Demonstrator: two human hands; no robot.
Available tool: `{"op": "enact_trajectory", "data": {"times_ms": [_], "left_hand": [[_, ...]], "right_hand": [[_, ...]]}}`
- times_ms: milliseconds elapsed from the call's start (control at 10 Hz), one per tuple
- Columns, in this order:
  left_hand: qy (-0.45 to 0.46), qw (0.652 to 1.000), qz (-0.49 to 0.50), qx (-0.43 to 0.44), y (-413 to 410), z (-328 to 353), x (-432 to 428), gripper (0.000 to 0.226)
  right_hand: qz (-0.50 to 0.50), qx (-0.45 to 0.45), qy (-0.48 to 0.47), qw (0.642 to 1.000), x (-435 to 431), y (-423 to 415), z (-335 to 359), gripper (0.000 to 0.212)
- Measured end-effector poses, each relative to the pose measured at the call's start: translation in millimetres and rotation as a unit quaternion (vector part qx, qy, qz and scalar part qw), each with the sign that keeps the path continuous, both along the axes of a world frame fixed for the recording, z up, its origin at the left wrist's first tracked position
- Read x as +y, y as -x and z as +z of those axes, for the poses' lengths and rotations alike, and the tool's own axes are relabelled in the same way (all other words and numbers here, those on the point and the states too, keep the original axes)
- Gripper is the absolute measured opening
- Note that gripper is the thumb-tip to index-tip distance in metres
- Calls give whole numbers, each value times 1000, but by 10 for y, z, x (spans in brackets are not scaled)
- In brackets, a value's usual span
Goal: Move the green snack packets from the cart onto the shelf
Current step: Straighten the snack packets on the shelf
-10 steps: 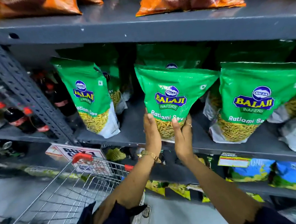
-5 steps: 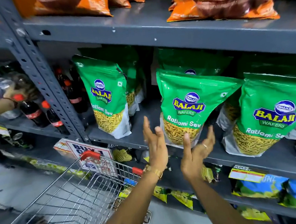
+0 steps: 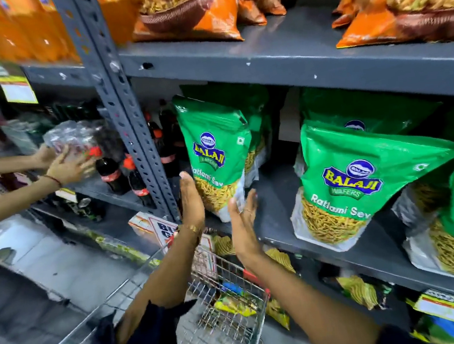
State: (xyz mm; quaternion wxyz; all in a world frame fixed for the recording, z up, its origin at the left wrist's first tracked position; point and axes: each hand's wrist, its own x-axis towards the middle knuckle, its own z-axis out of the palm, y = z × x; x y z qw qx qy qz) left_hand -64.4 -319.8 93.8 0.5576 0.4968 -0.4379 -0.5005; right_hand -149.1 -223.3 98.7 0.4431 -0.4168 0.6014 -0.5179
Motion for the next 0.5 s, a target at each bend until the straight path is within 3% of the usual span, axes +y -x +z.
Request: {"op": "enact_trajectory", "data": {"times_ms": [100, 200, 300, 400, 500], "left_hand": [[-35, 997, -55, 51, 57, -5, -69, 97], [-37, 998, -27, 53, 103, -220, -108, 85], [-39, 997, 38, -57, 137, -290, -58, 86], [4, 992, 55, -110, 178, -118, 35, 82], [17, 992, 63, -103, 173, -70, 60, 97]], "right_hand": [[1, 26, -3, 1000, -141, -138, 51, 131], [-12, 24, 0, 1000, -238, -144, -5, 135], [0, 13, -5, 1000, -312, -54, -28, 109], [10, 13, -3, 1000, -365, -16, -57, 81], [12, 14, -4, 1000, -366, 22, -29, 78]]}}
